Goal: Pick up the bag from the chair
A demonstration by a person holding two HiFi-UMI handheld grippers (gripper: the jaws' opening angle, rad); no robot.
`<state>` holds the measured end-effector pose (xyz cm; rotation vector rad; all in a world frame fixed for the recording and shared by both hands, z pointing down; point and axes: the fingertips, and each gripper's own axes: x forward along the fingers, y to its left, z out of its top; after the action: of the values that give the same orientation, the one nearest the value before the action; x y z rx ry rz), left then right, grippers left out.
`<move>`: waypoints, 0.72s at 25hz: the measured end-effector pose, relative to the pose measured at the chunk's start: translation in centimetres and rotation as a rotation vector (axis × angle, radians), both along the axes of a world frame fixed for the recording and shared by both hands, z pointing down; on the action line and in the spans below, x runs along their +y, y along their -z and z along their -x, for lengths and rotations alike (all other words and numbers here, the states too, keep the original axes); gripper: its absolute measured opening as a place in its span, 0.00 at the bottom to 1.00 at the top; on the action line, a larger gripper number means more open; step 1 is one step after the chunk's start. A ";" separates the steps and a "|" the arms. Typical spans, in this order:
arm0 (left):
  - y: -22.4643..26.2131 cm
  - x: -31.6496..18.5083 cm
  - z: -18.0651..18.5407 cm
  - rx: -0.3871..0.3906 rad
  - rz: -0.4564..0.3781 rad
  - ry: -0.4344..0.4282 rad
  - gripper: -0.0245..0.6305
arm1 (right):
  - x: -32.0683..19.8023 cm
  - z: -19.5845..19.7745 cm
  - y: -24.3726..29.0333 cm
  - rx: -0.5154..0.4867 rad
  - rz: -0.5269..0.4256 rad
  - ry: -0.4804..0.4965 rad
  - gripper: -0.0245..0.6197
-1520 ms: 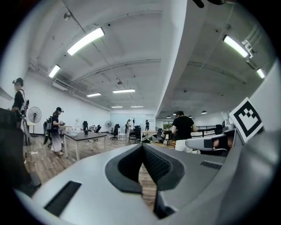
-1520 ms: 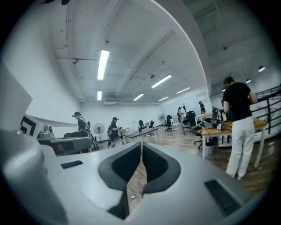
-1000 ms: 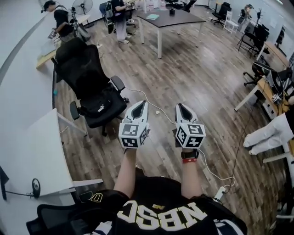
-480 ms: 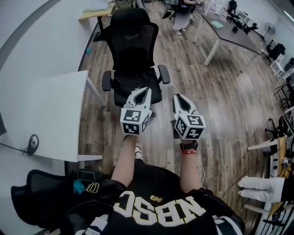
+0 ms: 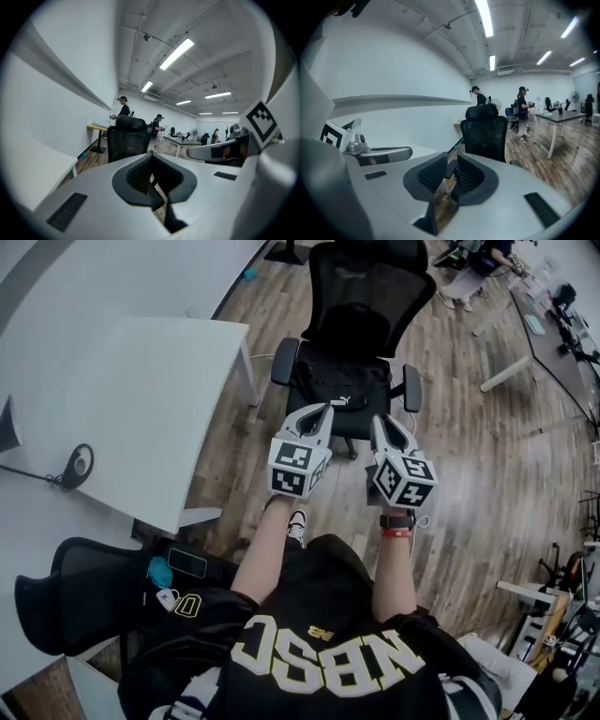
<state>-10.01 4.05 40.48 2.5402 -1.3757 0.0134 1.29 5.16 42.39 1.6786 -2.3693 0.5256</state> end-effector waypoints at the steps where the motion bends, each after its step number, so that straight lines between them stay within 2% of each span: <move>1: -0.5 -0.4 0.5 -0.001 0.009 0.001 0.06 | -0.8 0.8 -0.3 0.002 0.007 0.009 0.13; 9: -2.8 -5.1 3.0 -0.006 0.056 0.030 0.06 | -6.5 3.6 -0.9 0.015 0.030 0.036 0.13; 14: -4.1 -8.7 3.7 -0.017 0.080 0.038 0.06 | -10.0 3.4 -2.8 0.017 0.059 0.037 0.15; 18: -5.4 -12.1 2.7 -0.033 0.110 0.027 0.07 | -13.1 2.3 -4.2 0.025 0.084 0.036 0.16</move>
<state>-12.74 -8.04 45.84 2.4421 -1.3812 0.1232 -1.05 -7.97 46.60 1.5943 -2.3214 0.5865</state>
